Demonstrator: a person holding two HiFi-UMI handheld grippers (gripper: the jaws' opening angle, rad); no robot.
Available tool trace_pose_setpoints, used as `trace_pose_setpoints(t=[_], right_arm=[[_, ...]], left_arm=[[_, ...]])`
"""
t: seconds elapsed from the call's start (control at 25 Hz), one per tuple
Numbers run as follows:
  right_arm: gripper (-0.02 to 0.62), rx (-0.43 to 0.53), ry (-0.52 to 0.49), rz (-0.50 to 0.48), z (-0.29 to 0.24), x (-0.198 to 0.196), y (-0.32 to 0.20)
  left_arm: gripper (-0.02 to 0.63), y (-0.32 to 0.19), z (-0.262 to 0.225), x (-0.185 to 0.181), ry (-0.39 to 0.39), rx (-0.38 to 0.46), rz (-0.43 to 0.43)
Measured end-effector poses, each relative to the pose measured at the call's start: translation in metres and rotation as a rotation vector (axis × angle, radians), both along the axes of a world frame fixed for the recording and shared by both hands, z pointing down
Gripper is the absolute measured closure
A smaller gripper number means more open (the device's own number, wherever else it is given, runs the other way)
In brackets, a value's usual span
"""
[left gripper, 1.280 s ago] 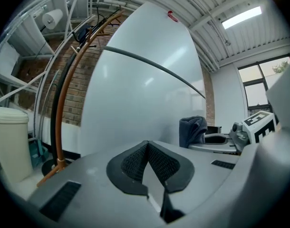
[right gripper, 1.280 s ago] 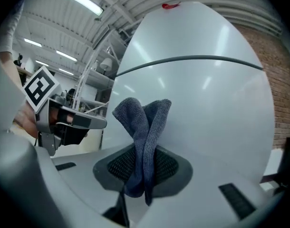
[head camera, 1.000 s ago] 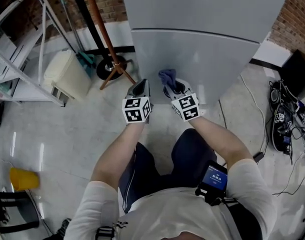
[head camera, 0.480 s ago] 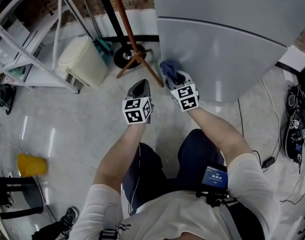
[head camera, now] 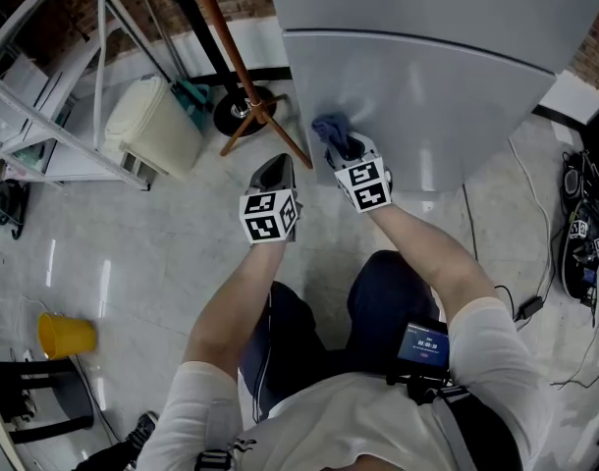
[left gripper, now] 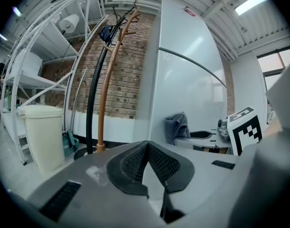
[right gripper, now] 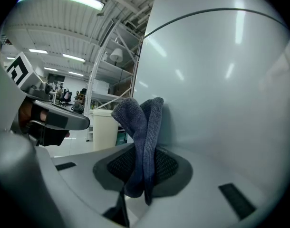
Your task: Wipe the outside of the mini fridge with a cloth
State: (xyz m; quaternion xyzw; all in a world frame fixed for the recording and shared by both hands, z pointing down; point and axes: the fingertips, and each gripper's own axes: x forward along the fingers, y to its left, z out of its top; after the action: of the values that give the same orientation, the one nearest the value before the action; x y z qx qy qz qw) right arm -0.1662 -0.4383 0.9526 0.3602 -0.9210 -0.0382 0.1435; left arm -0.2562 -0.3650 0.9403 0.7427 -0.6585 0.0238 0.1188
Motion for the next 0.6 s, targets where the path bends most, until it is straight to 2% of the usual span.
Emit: trace_pose_setpoints(t=[0.6], right_arm=[[0.511,0.016,-0.001,0.106,0.003,0.111,-0.009]], left_arm=[[0.603,-0.038,0.005,0.100,0.011,0.002,0.148]])
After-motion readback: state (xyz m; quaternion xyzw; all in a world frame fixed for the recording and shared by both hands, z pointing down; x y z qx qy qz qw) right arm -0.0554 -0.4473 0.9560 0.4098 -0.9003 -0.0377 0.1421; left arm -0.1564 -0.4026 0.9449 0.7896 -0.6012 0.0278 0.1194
